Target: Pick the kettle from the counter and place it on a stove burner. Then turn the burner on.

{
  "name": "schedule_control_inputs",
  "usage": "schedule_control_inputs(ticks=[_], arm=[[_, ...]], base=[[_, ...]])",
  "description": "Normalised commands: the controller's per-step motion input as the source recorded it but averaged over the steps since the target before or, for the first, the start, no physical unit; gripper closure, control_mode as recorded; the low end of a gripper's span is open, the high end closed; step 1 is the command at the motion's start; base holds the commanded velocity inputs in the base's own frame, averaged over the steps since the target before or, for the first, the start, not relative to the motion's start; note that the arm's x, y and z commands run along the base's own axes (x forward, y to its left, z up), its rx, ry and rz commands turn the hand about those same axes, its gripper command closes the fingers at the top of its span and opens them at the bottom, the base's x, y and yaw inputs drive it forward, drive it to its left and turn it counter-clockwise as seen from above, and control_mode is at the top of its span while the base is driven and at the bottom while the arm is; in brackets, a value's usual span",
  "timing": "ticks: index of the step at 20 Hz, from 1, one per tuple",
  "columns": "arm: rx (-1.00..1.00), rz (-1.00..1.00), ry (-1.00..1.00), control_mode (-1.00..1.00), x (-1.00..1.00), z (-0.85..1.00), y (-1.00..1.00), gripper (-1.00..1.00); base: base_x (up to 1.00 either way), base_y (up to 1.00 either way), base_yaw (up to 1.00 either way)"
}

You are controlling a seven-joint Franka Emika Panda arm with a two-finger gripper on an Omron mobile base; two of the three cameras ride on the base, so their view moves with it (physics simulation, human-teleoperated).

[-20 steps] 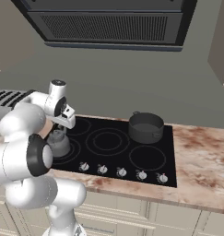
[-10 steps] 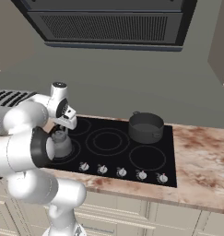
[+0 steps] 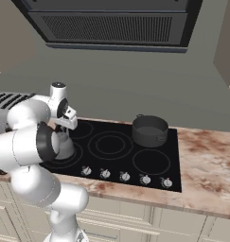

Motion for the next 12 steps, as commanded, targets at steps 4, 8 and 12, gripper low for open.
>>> schedule_control_inputs(ticks=[4, 8, 12], arm=[[0.00, 0.00, 0.00, -1.00, 0.00, 0.00, 0.00, 1.00], [0.00, 0.00, 0.00, -1.00, -0.01, 0.00, 0.00, 1.00], [0.02, 0.00, -0.04, -1.00, -0.10, 0.00, -0.09, 1.00]], base=[[0.00, 0.00, 0.00], [0.00, 0.00, 0.00], [0.00, 0.00, 0.00]])
